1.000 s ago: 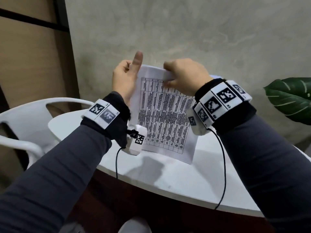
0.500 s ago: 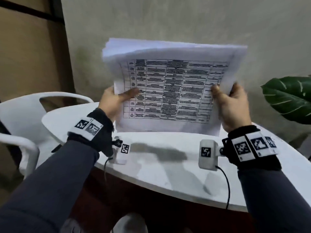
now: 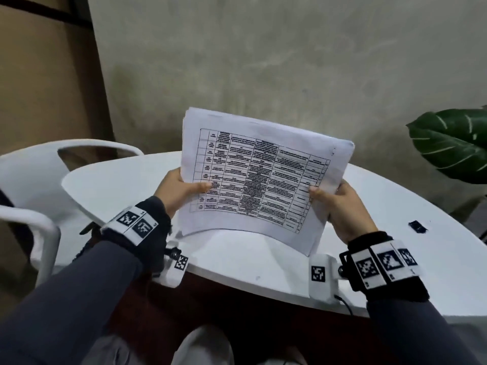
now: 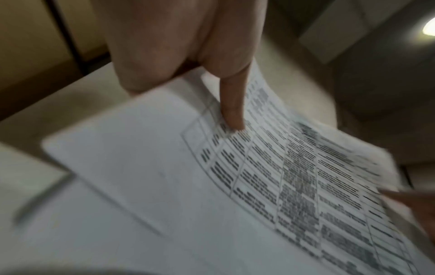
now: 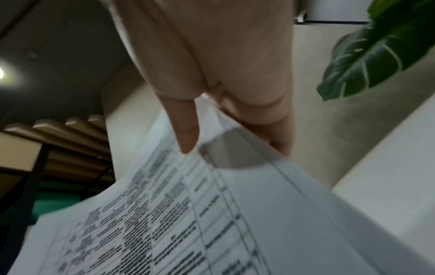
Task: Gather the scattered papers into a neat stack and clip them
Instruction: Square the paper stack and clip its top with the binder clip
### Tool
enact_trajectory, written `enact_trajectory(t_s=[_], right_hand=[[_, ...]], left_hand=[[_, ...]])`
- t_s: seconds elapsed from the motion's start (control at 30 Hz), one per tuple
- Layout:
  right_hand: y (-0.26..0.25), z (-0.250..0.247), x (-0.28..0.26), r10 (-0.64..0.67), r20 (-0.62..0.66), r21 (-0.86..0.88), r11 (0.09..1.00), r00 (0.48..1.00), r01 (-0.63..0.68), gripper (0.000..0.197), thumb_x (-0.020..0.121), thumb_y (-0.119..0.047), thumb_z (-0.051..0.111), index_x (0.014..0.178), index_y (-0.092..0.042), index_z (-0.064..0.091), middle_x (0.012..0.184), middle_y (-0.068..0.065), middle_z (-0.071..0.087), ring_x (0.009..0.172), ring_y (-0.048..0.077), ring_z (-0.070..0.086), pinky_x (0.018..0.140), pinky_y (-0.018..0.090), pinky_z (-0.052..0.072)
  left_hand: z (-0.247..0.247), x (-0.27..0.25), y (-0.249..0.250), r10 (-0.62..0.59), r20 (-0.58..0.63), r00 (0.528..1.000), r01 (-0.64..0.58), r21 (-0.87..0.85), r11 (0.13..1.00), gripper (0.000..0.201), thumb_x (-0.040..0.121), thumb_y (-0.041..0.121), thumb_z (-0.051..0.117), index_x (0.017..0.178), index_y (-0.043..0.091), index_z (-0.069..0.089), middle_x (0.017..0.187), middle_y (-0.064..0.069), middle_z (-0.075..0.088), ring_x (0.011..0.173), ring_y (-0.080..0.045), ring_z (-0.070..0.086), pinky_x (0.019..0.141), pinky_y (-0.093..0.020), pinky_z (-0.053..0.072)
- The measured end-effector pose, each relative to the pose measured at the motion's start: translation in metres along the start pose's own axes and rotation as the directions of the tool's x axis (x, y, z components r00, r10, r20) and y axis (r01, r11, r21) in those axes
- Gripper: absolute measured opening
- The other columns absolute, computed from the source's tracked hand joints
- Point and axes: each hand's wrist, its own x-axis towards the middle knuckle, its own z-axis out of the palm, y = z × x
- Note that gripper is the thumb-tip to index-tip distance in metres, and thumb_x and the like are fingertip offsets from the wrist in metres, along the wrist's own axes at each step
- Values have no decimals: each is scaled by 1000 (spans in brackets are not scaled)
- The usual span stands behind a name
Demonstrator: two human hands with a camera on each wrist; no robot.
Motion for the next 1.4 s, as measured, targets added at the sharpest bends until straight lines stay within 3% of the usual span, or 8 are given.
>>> enact_trajectory(t_s=[0.1,0.23,0.37,0.5,0.63,0.87,1.03,1.4], right_hand=[[-25,3,1,-367,-269,-437,871,890,227,84,69,-20,81,138,-18,33,143,12,37,132,26,36,112,35,29],[-78,24,-1,-537,130,-713,534,833,455,103,62,-30,85,146,-17,27,130,3,51,122,15,46,101,26,34],[-102,34,11,-261,349,-556,715,900,423,20,73,-11,78,77,-22,62,49,-21,59,48,-7,51,52,12,38],[-93,30,12,-345,217,-113,920,913,374,19,67,-5,77,81,-1,65,76,6,65,73,18,58,71,29,49],[-71,34,9,-242,102,161,961,965,224,60,58,-16,78,113,0,58,79,0,73,78,13,71,68,27,57],[-56,36,9,-312,165,-274,897,936,347,7,82,-20,71,80,-22,65,86,-8,73,82,6,69,85,34,57],[-54,29,10,-426,104,-538,736,899,411,30,77,-39,73,77,-10,66,79,0,70,77,19,67,73,37,55],[-11,28,12,-202,184,-247,938,962,244,17,80,-14,72,95,-17,67,97,1,72,90,17,68,86,37,54]], left_hand=[[1,3,19,141,-34,989,-136,129,982,20,78,6,70,94,18,64,89,2,70,88,-20,66,89,-40,52],[3,6,64,367,133,921,-390,322,863,38,76,3,72,60,37,64,49,23,61,48,13,52,53,-9,42],[10,8,100,522,183,833,-548,401,734,6,70,23,70,75,20,71,66,21,64,62,18,53,63,-9,44],[1,16,102,651,-294,700,-459,512,726,103,54,49,82,140,17,35,140,-9,43,132,-21,41,114,-39,30],[2,13,77,209,-47,977,-213,-146,966,116,37,44,89,134,8,36,122,-19,53,107,-22,58,99,-33,49],[16,8,71,222,-177,959,-249,-154,956,23,76,9,72,96,14,60,86,6,67,79,-4,66,90,-28,53],[20,2,61,254,-223,941,-294,-170,940,96,56,41,81,132,-3,44,99,-3,68,105,-22,65,105,-47,42],[19,-8,22,220,-123,968,-237,-145,961,41,64,8,81,94,24,57,89,8,69,74,4,69,67,-8,53]])
